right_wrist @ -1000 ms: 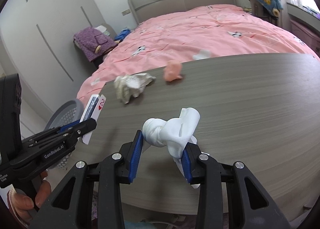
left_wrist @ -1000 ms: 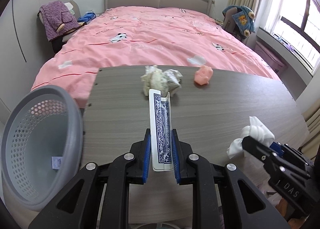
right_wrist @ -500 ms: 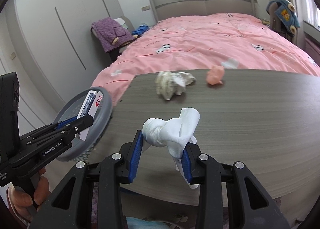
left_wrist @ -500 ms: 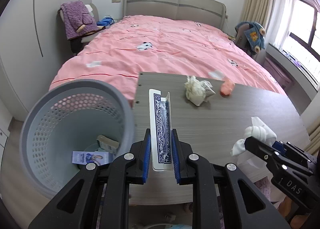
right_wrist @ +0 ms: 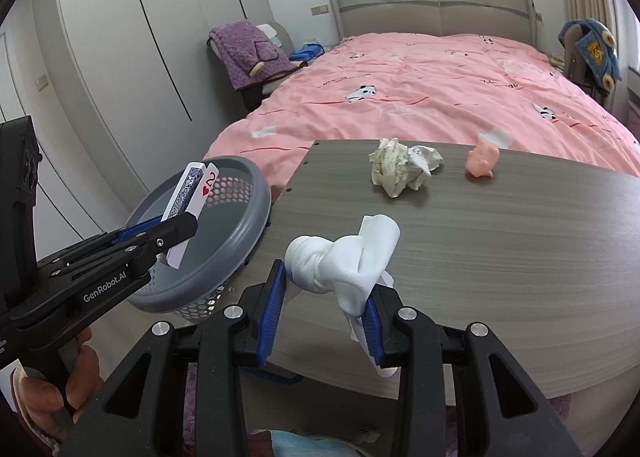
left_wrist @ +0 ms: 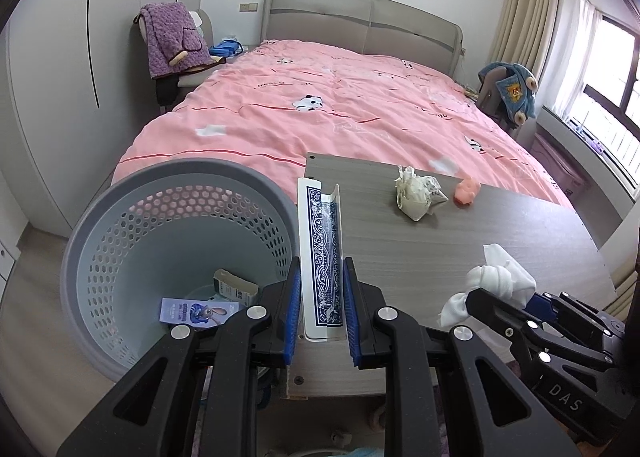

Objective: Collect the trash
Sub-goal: 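Move both tools over the grey basket holding the card and cloth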

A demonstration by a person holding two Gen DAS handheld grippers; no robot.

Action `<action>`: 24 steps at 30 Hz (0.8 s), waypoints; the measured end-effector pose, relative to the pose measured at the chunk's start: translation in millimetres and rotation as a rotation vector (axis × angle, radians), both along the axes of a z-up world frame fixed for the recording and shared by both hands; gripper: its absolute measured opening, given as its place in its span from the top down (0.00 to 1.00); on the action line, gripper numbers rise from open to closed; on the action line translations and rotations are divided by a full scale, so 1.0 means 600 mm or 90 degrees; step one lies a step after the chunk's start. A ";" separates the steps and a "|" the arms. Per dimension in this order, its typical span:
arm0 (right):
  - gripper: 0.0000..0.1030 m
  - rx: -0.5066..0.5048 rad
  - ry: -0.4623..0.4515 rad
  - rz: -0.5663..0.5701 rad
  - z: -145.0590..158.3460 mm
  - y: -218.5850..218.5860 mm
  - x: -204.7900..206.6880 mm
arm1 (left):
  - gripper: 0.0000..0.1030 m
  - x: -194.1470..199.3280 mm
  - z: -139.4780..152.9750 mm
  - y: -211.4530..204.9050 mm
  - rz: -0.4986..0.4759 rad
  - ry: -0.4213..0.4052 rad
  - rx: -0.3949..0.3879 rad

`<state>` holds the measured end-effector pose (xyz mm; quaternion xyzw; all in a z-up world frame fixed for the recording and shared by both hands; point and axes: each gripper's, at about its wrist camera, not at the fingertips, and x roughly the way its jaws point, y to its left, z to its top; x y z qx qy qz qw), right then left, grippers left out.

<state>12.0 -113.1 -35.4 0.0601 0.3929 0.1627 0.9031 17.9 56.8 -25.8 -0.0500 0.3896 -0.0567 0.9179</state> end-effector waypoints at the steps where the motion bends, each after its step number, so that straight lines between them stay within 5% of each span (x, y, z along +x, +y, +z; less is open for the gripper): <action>1: 0.66 -0.003 0.000 0.000 0.000 0.002 0.000 | 0.82 0.001 -0.001 0.002 0.000 0.002 -0.001; 24: 0.66 -0.028 0.028 0.035 -0.020 0.062 0.071 | 0.82 0.054 -0.057 0.067 0.033 0.051 -0.015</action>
